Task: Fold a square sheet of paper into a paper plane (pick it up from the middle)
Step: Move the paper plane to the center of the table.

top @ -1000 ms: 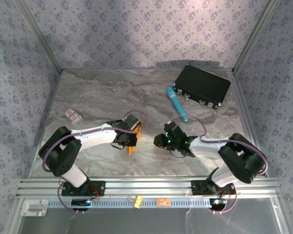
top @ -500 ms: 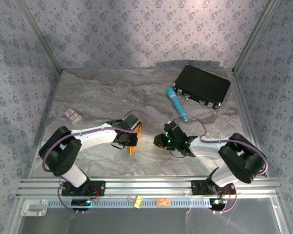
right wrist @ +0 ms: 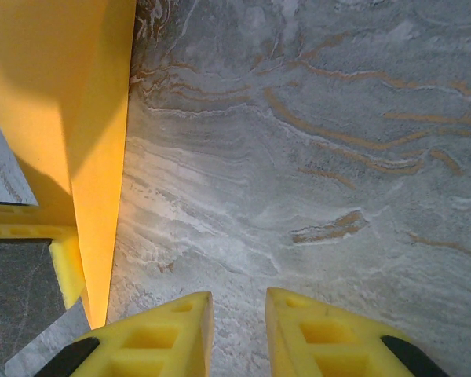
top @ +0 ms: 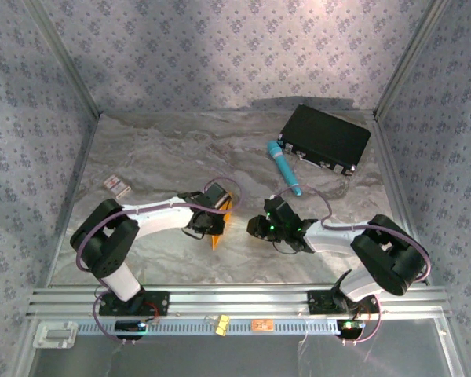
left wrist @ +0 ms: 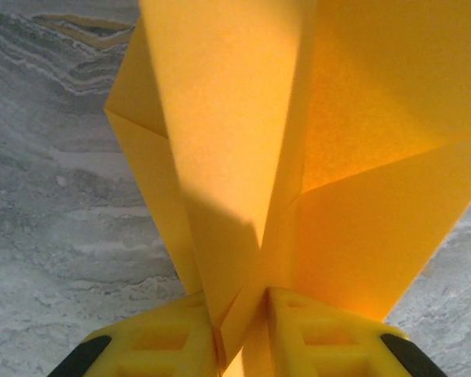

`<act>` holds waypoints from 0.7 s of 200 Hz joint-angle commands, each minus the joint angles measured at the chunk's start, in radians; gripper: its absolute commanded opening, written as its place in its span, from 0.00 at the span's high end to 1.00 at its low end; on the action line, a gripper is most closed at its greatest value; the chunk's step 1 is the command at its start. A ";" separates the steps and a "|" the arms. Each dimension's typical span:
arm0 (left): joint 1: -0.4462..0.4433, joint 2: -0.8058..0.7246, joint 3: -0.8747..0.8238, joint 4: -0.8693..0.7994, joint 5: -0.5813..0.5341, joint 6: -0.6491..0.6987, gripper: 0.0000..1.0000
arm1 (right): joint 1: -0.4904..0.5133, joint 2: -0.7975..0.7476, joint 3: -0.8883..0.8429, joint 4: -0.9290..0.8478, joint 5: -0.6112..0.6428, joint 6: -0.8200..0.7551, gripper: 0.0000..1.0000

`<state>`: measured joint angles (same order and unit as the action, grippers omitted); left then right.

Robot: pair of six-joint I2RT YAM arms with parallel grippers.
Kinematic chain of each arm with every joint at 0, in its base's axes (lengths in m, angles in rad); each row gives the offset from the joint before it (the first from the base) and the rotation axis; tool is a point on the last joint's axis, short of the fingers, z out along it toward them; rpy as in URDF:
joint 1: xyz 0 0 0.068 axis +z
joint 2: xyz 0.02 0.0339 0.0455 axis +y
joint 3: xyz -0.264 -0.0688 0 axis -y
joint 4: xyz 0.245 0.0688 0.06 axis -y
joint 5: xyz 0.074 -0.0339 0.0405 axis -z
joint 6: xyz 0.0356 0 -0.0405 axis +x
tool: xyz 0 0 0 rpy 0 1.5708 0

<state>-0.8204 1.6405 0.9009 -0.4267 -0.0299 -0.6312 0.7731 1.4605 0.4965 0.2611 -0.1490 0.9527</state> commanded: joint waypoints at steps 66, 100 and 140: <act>-0.011 -0.043 0.041 -0.074 -0.068 -0.015 0.85 | 0.004 0.002 0.026 -0.002 0.002 -0.014 0.74; -0.027 -0.018 0.062 -0.105 -0.104 -0.015 0.88 | 0.004 -0.003 0.030 0.000 -0.001 -0.013 0.74; -0.049 0.016 0.084 -0.119 -0.123 -0.010 0.87 | 0.003 -0.015 0.028 0.000 0.003 -0.011 0.74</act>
<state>-0.8555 1.6295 0.9558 -0.5056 -0.1265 -0.6411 0.7731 1.4605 0.4969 0.2615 -0.1490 0.9527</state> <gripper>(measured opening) 0.122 0.260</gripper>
